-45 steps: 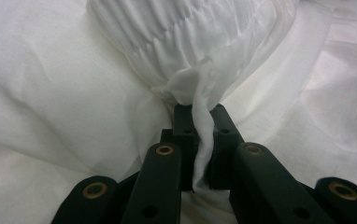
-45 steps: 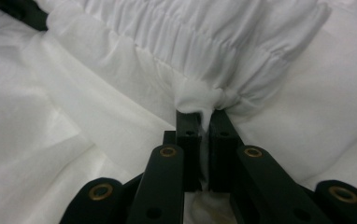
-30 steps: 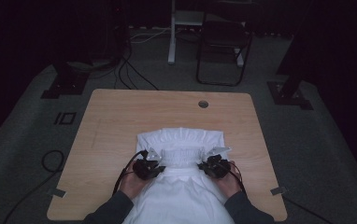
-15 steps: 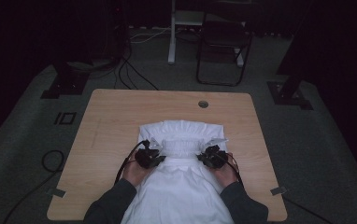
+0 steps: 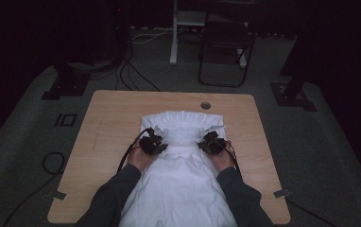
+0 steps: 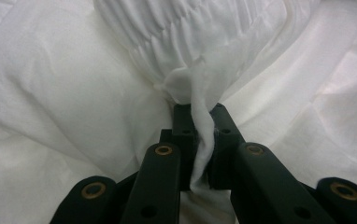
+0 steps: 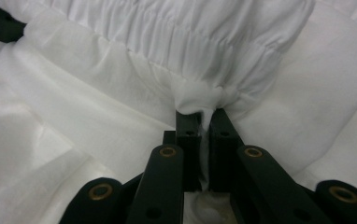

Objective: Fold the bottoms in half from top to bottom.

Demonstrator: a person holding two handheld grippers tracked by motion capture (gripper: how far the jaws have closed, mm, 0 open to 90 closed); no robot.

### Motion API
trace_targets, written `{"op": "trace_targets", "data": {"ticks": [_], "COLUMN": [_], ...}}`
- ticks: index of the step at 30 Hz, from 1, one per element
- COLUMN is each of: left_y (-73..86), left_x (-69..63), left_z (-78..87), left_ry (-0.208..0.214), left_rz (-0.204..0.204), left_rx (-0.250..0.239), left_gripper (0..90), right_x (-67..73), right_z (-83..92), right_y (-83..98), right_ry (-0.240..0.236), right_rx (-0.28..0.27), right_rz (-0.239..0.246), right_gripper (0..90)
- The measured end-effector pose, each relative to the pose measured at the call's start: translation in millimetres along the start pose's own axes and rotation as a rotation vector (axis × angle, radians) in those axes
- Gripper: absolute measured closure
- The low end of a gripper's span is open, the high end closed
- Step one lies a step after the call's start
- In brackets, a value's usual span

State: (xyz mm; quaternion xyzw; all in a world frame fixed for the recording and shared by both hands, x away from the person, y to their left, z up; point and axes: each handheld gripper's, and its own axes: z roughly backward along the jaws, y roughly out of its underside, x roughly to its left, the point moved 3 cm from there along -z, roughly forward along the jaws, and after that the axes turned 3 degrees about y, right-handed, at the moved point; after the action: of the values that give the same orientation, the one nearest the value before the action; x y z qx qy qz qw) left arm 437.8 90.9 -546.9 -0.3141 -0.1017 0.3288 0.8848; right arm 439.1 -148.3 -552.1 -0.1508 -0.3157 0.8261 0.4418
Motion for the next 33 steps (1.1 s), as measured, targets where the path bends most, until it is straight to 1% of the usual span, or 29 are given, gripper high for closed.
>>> {"op": "trace_targets", "data": {"ticks": [2, 5, 9, 10, 11, 12, 14, 15, 16, 17, 18, 19, 20, 21, 23, 24, 25, 26, 28, 31, 33], "left_y": [-4.1, -11.0, -23.4, -28.9, -30.8, -34.3, -40.4, -42.1, -42.8, -42.7, -42.1, -41.4, -41.2, -41.5, -44.0, -46.1, -48.8, -51.8, -57.3, -59.1, -55.0], "left_x": [8.0, 18.6, 31.5, 36.3, 38.0, 40.7, 45.6, 47.2, 48.1, 48.8, 48.9, 49.5, 49.8, 50.8, 52.8, 52.7, 51.5, 48.7, 39.2, 19.9, 4.1], "left_z": [-3.0, -7.3, -14.8, -18.1, -19.1, -21.2, -24.6, -26.0, -26.7, -26.3, -25.3, -22.4, -16.7, -9.4, 10.5, 21.5, 33.1, 44.9, 67.7, 99.7, 117.9], "left_ry": [0.006, -0.005, -0.046, -0.063, -0.07, -0.086, -0.113, -0.122, -0.126, -0.123, -0.11, -0.096, -0.081, -0.068, -0.041, -0.027, -0.016, -0.014, -0.013, 0.0, 0.015], "left_rz": [0.022, 0.025, 0.031, 0.037, 0.035, 0.042, 0.048, 0.06, 0.071, 0.072, 0.087, 0.093, 0.1, 0.102, 0.108, 0.116, 0.119, 0.111, 0.098, 0.045, 0.013], "left_rx": [-0.002, 0.006, 0.025, 0.035, 0.04, 0.046, 0.059, 0.059, 0.055, 0.052, 0.043, 0.032, 0.013, -0.011, -0.079, -0.119, -0.161, -0.193, -0.26, -0.321, -0.359], "left_gripper": [84.1, 84.1, 84.1, 84.0, 83.9, 83.9, 83.9, 83.9, 83.9, 84.1, 84.7, 85.6, 86.1, 86.8, 87.3, 87.4, 87.4, 87.4, 87.4, 87.0, 86.8], "right_x": [-3.8, -9.4, -18.2, -20.2, -23.5, -24.4, -27.0, -29.1, -30.2, -30.2, -29.9, -29.9, -30.6, -31.7, -36.2, -37.9, -38.5, -37.2, -31.9, -22.4, -15.5], "right_z": [-5.5, -13.6, -24.8, -27.5, -31.7, -33.2, -38.2, -41.1, -43.0, -44.3, -44.9, -44.4, -42.4, -38.2, -22.8, -11.9, -0.2, 12.3, 37.5, 75.5, 98.3], "right_y": [-7.1, -16.8, -30.2, -34.0, -40.1, -42.0, -48.2, -51.5, -53.9, -55.9, -57.0, -57.2, -56.9, -56.3, -56.8, -58.6, -61.6, -65.2, -72.8, -78.3, -75.2], "right_ry": [0.013, 0.028, 0.042, 0.046, 0.059, 0.063, 0.085, 0.095, 0.1, 0.104, 0.108, 0.107, 0.097, 0.08, 0.011, -0.025, -0.052, -0.064, -0.066, -0.067, -0.075], "right_rx": [0.003, 0.0, -0.002, 0.003, 0.009, 0.009, 0.007, 0.006, 0.007, 0.01, 0.011, 0.01, 0.004, -0.014, -0.08, -0.124, -0.169, -0.204, -0.262, -0.33, -0.365], "right_rz": [-0.007, -0.014, -0.052, -0.063, -0.074, -0.077, -0.066, -0.085, -0.105, -0.111, -0.1, -0.085, -0.079, -0.089, -0.158, -0.177, -0.177, -0.159, -0.101, -0.029, 0.018], "right_gripper": [85.1, 85.1, 85.1, 85.1, 85.1, 85.1, 85.0, 84.9, 84.9, 85.0, 85.1, 85.3, 85.5, 85.6, 85.7, 85.6, 85.6, 85.6, 85.6, 85.5, 85.5]}}
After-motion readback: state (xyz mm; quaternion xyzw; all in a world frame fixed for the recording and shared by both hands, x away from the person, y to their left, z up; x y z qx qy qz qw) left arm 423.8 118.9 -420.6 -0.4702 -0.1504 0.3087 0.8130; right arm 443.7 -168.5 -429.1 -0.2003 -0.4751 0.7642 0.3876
